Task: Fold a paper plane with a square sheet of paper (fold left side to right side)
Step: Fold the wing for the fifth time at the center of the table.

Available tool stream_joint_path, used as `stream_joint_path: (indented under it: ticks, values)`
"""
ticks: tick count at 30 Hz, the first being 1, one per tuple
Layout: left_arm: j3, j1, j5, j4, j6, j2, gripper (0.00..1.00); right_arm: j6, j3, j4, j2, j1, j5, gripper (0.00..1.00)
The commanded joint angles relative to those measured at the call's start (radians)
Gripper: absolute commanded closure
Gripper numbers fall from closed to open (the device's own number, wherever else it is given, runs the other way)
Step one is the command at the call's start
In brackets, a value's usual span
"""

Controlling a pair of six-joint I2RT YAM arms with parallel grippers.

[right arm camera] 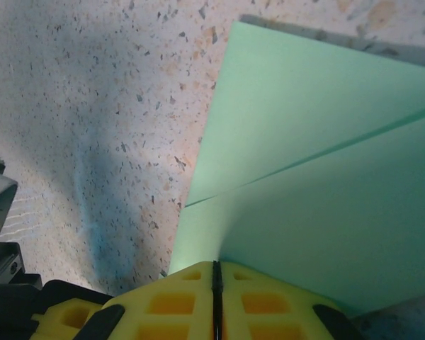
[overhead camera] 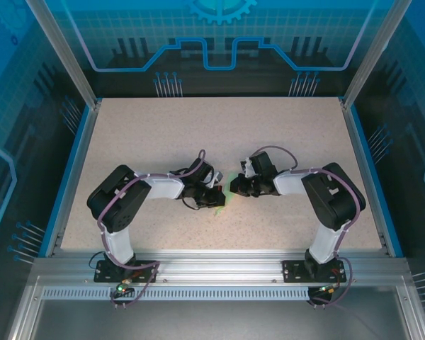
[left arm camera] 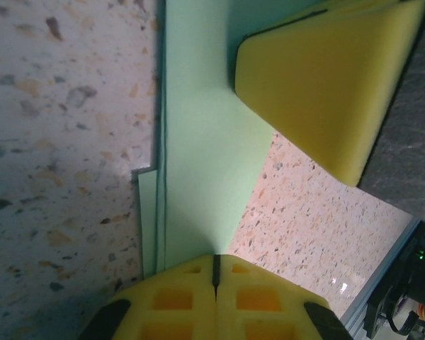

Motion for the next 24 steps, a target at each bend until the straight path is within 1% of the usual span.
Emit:
stream_joint_path:
  ticks: [1,4,10,14,18,24]
  values:
    - [-0.028,0.004,0.003,-0.095,0.019,-0.044,0.96,0.016,0.006,-0.073,0.038,0.010,0.050,0.90]
    - [-0.013,0.005,0.018,-0.114,0.021,-0.094,0.95,0.013,0.015,-0.128,0.051,0.010,0.074,0.91]
    - [-0.005,0.005,0.061,-0.150,0.020,-0.167,0.94,0.014,0.018,-0.133,0.071,0.012,0.065,0.91]
    - [-0.014,-0.004,0.105,-0.150,0.022,-0.158,0.91,0.007,0.029,-0.143,0.076,0.015,0.067,0.91]
    - [-0.023,-0.011,0.106,-0.149,0.034,-0.125,0.90,0.006,0.033,-0.151,0.083,0.017,0.070,0.91]
    - [-0.014,-0.011,0.076,-0.144,0.043,-0.081,0.90,-0.001,0.033,-0.164,0.088,0.017,0.075,0.91]
